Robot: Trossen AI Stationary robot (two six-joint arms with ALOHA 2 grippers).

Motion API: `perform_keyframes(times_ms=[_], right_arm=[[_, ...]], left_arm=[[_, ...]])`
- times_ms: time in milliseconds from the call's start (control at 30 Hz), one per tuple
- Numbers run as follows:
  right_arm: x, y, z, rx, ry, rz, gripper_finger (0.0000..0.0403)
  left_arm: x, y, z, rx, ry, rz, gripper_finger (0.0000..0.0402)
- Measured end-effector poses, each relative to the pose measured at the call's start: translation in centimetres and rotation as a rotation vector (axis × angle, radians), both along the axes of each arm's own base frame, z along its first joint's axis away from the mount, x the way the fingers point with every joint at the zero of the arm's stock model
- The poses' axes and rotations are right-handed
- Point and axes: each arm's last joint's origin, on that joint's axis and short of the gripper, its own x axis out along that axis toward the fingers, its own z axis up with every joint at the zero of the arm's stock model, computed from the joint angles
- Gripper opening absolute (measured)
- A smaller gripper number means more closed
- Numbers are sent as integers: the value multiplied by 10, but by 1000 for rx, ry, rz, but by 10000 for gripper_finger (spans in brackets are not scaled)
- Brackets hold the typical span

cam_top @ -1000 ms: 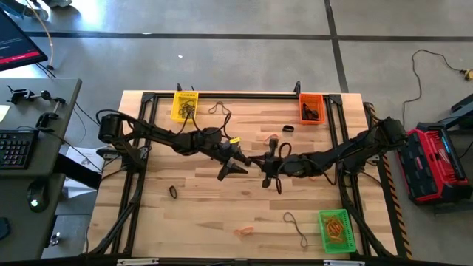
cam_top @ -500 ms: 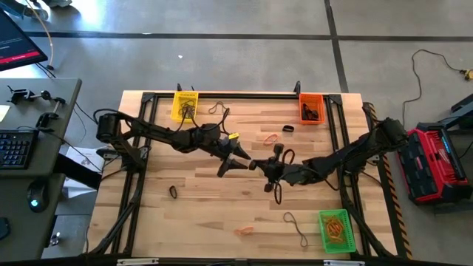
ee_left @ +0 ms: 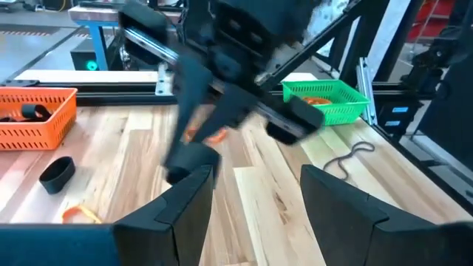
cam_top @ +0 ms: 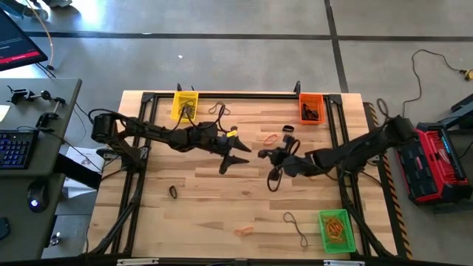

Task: Sort rubber bands into baskets
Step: Put the black rubber band into the orange bin

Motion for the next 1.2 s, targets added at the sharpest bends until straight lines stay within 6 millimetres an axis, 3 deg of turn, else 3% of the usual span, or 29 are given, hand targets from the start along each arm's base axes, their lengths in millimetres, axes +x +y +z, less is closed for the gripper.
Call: perform_keyframes(times_ms=[200,533,900,1200], right_arm=[[-22,-35,18,60,16,-169,0],[-79,-99,36,198,11,-605,0],[-116,-176,22,437,-68,-1053,0],[-129,-212,3,485,-55,-1213,0]], left_arm=[[0,-1,1,2,-7,-2,198],[1,1,1,12,-13,39,198],[-5,12,2,57,35,131,191],[-8,25,3,74,40,154,119]])
